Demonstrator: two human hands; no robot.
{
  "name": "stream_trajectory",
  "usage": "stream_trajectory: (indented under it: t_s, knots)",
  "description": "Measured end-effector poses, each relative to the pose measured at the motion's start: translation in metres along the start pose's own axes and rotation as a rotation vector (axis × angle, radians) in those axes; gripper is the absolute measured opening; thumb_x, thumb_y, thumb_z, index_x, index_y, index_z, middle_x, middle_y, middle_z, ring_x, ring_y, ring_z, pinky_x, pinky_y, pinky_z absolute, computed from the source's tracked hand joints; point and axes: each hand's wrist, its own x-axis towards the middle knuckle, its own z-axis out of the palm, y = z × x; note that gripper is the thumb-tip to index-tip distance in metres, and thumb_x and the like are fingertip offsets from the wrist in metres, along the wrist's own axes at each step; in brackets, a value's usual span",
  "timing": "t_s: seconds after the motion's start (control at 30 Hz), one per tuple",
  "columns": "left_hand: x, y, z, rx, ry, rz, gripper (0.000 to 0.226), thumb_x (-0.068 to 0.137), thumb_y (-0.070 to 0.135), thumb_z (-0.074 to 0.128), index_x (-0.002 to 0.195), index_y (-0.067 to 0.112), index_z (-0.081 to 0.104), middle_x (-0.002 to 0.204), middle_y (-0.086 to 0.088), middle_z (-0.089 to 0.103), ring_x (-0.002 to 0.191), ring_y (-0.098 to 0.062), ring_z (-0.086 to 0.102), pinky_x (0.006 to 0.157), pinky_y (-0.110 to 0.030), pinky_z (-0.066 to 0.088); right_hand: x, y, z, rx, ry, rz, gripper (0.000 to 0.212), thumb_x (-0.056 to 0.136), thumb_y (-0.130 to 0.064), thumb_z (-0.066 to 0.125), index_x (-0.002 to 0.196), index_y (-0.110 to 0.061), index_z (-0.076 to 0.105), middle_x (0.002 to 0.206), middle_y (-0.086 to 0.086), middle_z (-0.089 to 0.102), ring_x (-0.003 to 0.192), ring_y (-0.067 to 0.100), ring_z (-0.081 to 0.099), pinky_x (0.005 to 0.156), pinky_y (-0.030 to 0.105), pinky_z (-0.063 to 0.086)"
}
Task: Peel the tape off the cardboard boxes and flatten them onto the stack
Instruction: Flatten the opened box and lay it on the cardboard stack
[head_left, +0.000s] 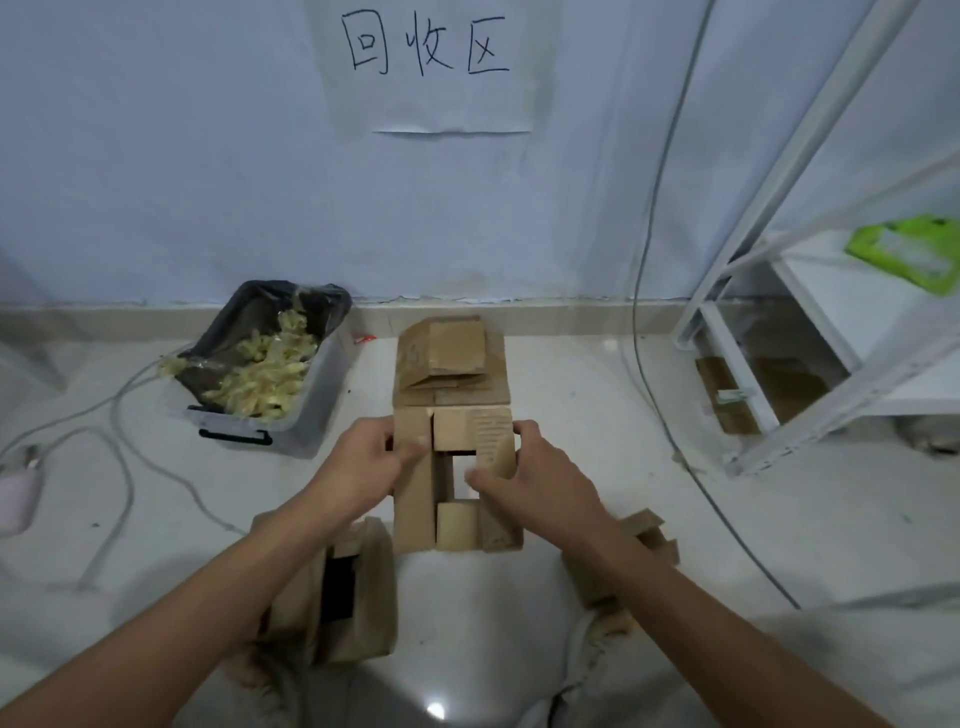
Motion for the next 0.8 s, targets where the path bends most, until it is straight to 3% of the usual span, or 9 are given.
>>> stream_trajectory:
  t_s: [0.1,0.17,0.3,0.43,0.57,0.7,0.8]
  knots:
    - [0.005,-0.003,-0.007,0.021,0.013,-0.025,0.014,0.104,0.023,0.059,0.101,0.026,0.073,0.098,-0.001,0.076,0.091,-0.022,0.073,0.083,-0.049,0.062,0.011,0.007,-0.028,0.126,-0.126,0.011,0.073,0.093,-0.056,0.062,0.154,-0.027,0.034,0.104,-0.007,0.073,0.095,0.011,0.069,0.089,0.040,0.060]
    - [0.008,-0.009,-0.017,-0.041,0.016,-0.057,0.015,0.105,0.021,0.058,0.106,0.025,0.072,0.101,-0.002,0.076,0.094,-0.022,0.073,0.080,-0.044,0.062,0.019,0.017,-0.039,0.091,-0.096,-0.004,0.066,0.094,-0.051,0.066,0.152,-0.027,0.041,0.100,-0.011,0.073,0.092,0.009,0.070,0.087,0.039,0.062]
    - [0.007,-0.010,-0.031,-0.120,-0.001,-0.049,0.016,0.104,0.020,0.058,0.111,0.023,0.073,0.100,0.003,0.076,0.087,-0.013,0.073,0.070,-0.029,0.059,0.027,0.024,-0.023,-0.075,0.061,-0.021,0.080,0.090,-0.057,0.073,0.154,-0.031,0.033,0.132,-0.002,0.064,0.114,0.018,0.065,0.095,0.040,0.057]
    - [0.009,-0.017,-0.027,0.078,0.070,0.051,0.015,0.103,0.025,0.060,0.107,0.028,0.074,0.101,0.009,0.074,0.098,-0.011,0.068,0.088,-0.038,0.056,0.021,0.003,0.007,-0.302,0.199,-0.380,0.073,0.093,-0.035,0.069,0.156,-0.034,0.032,0.150,-0.001,0.044,0.129,0.020,0.050,0.101,0.036,0.051]
    - [0.009,-0.031,-0.023,0.180,0.091,0.058,0.019,0.102,0.027,0.060,0.095,0.019,0.075,0.086,0.003,0.075,0.081,-0.012,0.069,0.080,-0.041,0.059,0.020,-0.016,0.024,-0.458,0.193,-0.493,0.064,0.089,-0.042,0.073,0.146,-0.025,0.048,0.152,0.004,0.047,0.136,0.025,0.045,0.113,0.041,0.040]
    - [0.013,-0.039,-0.024,0.206,0.077,0.067,0.018,0.102,0.028,0.059,0.090,0.025,0.072,0.083,0.009,0.072,0.077,-0.006,0.067,0.067,-0.030,0.054,0.029,-0.018,0.019,-0.488,0.285,-0.545,0.031,0.105,-0.041,0.056,0.132,-0.028,0.063,0.123,-0.004,0.067,0.114,0.019,0.060,0.102,0.038,0.050]
    - [0.016,-0.042,-0.026,0.235,0.070,-0.012,0.027,0.101,0.041,0.059,0.078,0.028,0.066,0.074,0.007,0.066,0.075,-0.015,0.064,0.063,-0.029,0.044,0.035,-0.020,0.010,-0.377,0.215,-0.453,0.034,0.112,-0.045,0.035,0.112,-0.031,0.066,0.094,-0.009,0.069,0.083,0.014,0.063,0.078,0.038,0.056]
